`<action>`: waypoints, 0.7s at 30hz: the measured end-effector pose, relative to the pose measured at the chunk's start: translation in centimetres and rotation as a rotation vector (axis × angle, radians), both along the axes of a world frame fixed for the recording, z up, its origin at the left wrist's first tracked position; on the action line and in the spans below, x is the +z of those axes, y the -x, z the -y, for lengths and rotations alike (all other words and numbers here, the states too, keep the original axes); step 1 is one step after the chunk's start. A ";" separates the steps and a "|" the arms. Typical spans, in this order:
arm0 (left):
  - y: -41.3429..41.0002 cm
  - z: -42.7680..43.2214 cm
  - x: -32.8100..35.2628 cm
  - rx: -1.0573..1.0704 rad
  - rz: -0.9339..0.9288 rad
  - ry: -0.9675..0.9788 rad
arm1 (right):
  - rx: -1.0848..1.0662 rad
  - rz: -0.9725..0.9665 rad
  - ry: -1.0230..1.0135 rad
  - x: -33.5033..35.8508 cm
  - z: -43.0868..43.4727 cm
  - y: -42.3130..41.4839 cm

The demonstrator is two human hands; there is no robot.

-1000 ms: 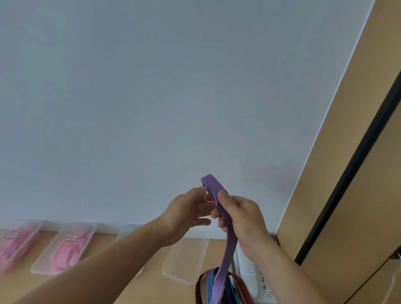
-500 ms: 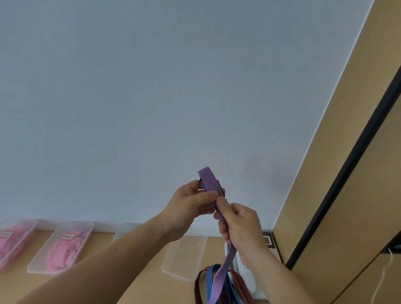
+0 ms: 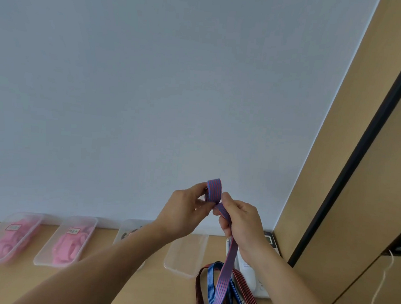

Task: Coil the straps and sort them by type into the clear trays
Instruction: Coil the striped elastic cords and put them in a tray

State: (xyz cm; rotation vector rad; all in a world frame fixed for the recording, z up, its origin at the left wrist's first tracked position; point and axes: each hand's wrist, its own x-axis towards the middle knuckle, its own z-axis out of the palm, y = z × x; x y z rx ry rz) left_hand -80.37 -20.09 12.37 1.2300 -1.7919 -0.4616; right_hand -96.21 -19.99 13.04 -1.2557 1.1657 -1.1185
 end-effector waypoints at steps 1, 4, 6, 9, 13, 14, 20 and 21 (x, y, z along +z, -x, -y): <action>0.1 -0.2 -0.1 0.022 0.095 0.065 | 0.005 -0.005 -0.005 0.1 -0.1 0.0; 0.2 -0.3 0.1 0.090 0.240 0.198 | 0.035 -0.005 -0.041 0.3 -0.4 0.2; 0.2 -0.4 -0.1 0.088 0.311 0.206 | 0.047 0.004 -0.059 0.2 -0.6 0.3; 0.2 -1.0 -0.2 0.098 0.457 0.258 | 0.023 -0.007 -0.046 0.1 -1.0 0.3; 0.4 -1.2 0.0 0.046 0.575 0.444 | 0.027 0.011 -0.034 0.1 -1.5 0.5; 0.3 -1.0 -0.1 0.046 0.586 0.480 | 0.026 0.015 -0.030 0.1 -1.7 0.5; 1.2 -1.2 -0.2 -0.060 -0.336 -0.284 | 0.007 0.077 0.050 0.5 -1.9 1.1; 1.2 -1.3 0.3 -0.116 -0.542 -0.472 | 0.009 0.067 0.068 0.6 -1.9 1.1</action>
